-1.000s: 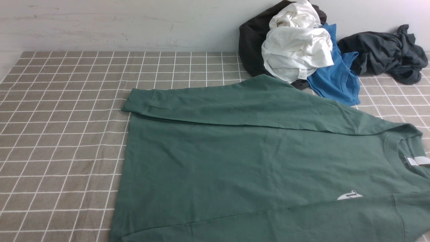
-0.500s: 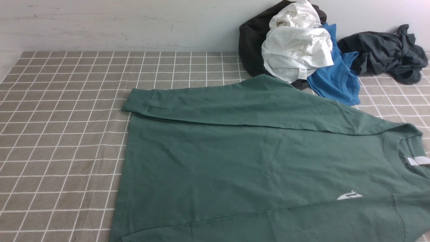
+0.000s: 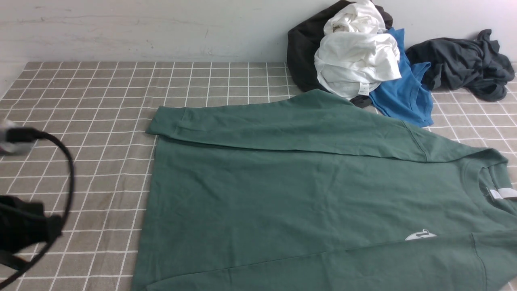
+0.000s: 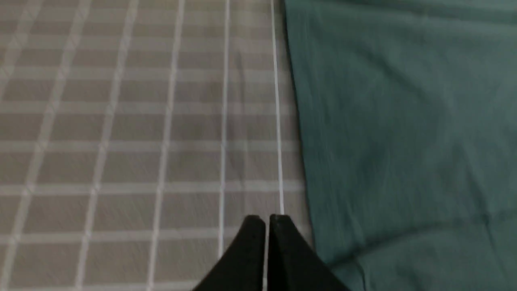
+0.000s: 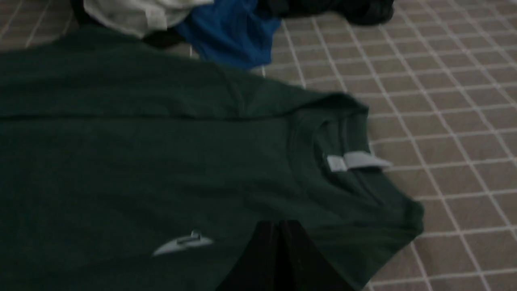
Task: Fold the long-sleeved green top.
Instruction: Use the left arm to clamp the cuff closest to it
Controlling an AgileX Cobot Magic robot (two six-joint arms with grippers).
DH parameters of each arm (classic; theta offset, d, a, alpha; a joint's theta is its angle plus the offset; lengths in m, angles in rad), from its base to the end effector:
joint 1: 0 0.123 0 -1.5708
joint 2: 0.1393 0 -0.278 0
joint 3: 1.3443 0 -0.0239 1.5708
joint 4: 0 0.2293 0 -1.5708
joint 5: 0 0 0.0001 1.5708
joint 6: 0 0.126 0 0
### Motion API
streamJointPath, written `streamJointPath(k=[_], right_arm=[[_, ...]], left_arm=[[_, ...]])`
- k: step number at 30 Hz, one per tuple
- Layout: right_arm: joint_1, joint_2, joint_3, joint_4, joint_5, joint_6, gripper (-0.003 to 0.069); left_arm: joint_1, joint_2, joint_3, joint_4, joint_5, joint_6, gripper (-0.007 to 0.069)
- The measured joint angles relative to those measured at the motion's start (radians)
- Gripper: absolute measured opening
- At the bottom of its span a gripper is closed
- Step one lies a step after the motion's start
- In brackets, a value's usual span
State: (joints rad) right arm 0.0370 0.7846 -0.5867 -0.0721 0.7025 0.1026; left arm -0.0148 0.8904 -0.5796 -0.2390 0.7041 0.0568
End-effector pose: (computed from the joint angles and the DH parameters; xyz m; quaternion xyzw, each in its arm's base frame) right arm 0.1496 -0.0003 0.2519 0.0135 0.9286 -0.0060 0.3709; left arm 0.1614 -0.0217 0.2351 -0.0281 0.9436 -0.0953 0.3159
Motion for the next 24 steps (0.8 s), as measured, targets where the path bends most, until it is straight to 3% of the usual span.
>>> streamJointPath(k=[4, 8, 9, 10, 14, 19, 23, 24], right_arm=[[0.083, 0.153, 0.000, 0.134, 0.060, -0.175, -0.0013], [0.180, 0.270, 0.000, 0.224, -0.009, -0.326, -0.0013], [0.190, 0.279, 0.000, 0.229, -0.021, -0.339, -0.0013], [0.232, 0.312, 0.000, 0.244, -0.068, -0.381, -0.0013], [0.289, 0.358, -0.003, 0.257, -0.117, -0.409, -0.0011], [0.316, 0.363, -0.004, 0.261, -0.123, -0.416, -0.0011], [0.318, 0.363, -0.004, 0.261, -0.125, -0.416, -0.0011], [0.318, 0.363, -0.004, 0.261, -0.127, -0.416, -0.0010]], left_arm=[[-0.002, 0.179, 0.000, -0.066, 0.081, 0.056, 0.0089], [-0.002, 0.335, 0.000, -0.108, 0.083, 0.092, 0.0243], [-0.002, 0.348, 0.000, -0.111, 0.081, 0.093, 0.0261], [-0.002, 0.404, -0.001, -0.119, 0.075, 0.096, 0.0337], [-0.019, 0.491, -0.009, -0.121, 0.045, 0.110, 0.0417], [-0.099, 0.581, -0.010, -0.123, 0.004, 0.114, 0.0408], [-0.161, 0.630, -0.016, -0.118, -0.032, 0.115, 0.0324], [-0.170, 0.634, -0.018, -0.105, -0.037, 0.114, 0.0264]])
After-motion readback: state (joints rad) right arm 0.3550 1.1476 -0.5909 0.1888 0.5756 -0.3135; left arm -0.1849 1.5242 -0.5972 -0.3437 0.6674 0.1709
